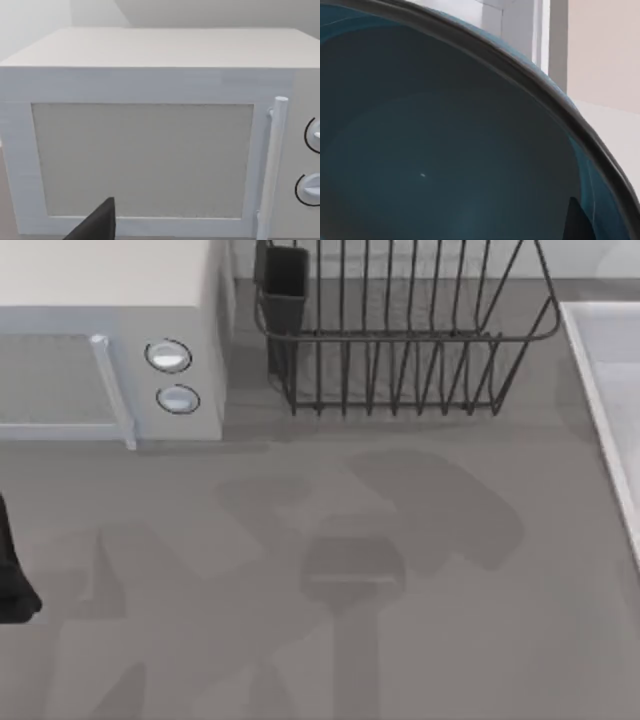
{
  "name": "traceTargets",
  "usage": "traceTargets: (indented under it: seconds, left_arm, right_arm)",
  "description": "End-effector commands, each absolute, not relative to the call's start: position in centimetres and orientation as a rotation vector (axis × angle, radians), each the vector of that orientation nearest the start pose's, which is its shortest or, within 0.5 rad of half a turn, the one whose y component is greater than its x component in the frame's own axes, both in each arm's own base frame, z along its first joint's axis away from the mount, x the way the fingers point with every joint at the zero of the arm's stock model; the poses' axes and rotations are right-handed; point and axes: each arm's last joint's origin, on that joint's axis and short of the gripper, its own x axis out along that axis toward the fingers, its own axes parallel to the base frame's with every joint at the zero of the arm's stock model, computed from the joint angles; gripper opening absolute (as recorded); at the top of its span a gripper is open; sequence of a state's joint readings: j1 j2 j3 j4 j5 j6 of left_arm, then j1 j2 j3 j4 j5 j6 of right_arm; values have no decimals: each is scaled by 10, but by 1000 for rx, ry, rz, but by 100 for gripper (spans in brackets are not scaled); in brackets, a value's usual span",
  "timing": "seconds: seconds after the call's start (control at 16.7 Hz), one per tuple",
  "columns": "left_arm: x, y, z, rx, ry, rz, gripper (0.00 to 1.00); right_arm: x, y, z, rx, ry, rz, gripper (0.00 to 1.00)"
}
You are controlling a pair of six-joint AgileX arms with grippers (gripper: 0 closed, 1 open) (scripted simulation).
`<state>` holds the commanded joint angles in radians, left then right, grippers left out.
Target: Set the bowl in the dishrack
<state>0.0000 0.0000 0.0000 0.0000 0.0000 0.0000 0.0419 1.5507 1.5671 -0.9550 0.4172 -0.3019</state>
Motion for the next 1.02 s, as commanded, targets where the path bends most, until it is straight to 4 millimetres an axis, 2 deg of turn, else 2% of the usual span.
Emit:
traceTargets:
  seconds: [0.12, 0.24, 0.36, 0.48, 0.6, 0.78, 0.9, 1.02]
  left_arm:
    - [106, -1, 160, 0, 0, 0, 100]
    - [106, -1, 160, 0, 0, 0, 100]
    - [106, -1, 160, 0, 0, 0, 100]
    - [106, -1, 160, 0, 0, 0, 100]
    - [106, -1, 160, 0, 0, 0, 100]
    - [106, -1, 160, 0, 0, 0, 100]
    - [106, -1, 160, 0, 0, 0, 100]
    - [106, -1, 160, 0, 0, 0, 100]
  right_arm:
    - [324, 65, 354, -509, 776, -181, 0]
    - [313, 123, 361, -474, 583, -148, 0]
    - [292, 175, 370, -398, 403, -109, 0]
    - [262, 215, 383, -294, 249, -71, 0]
    - [231, 242, 396, -182, 131, -42, 0]
    - [195, 261, 413, -46, 28, -16, 0]
    - [183, 264, 419, -4, 2, -10, 0]
    - [182, 264, 419, 0, 0, -10, 0]
